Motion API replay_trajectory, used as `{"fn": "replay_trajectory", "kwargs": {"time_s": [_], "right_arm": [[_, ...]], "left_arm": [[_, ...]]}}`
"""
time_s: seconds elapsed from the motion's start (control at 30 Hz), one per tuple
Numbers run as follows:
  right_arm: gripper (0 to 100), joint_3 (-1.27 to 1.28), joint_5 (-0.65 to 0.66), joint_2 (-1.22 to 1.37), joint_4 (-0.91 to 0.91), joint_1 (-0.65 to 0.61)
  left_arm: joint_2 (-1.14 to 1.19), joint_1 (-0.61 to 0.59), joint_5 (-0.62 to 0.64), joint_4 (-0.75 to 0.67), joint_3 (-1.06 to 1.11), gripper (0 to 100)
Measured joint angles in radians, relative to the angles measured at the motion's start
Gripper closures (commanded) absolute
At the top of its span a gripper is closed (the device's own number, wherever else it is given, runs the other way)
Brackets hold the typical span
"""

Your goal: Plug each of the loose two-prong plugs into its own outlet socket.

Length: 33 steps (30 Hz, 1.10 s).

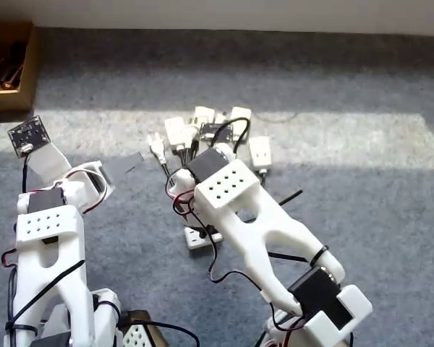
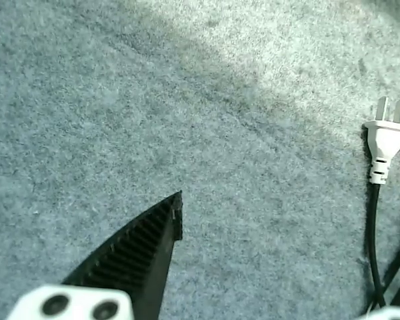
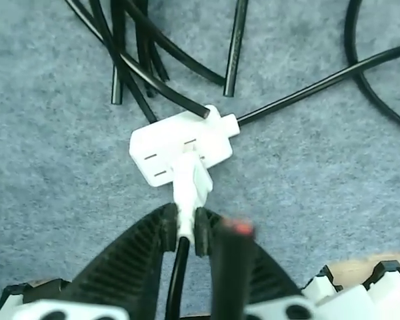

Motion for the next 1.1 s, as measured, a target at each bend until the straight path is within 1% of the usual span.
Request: {"fn": "replay_trajectory", "kwargs": {"time_s": [0.3,0.77,1.1], "right_arm": [[99.3,0.0,0.0,0.0,0.014,0.0],[99.3,0.0,0.0,0.0,-0.018,0.0],[99.3,0.069,0.0,-0.003,-0.044,-0.002]], "left_arm": [[0.0,0.0,0.0,0.0,0.0,44],[0.0,0.0,0.0,0.0,0.0,44],[0.0,0.0,0.0,0.0,0.0,44]]}}
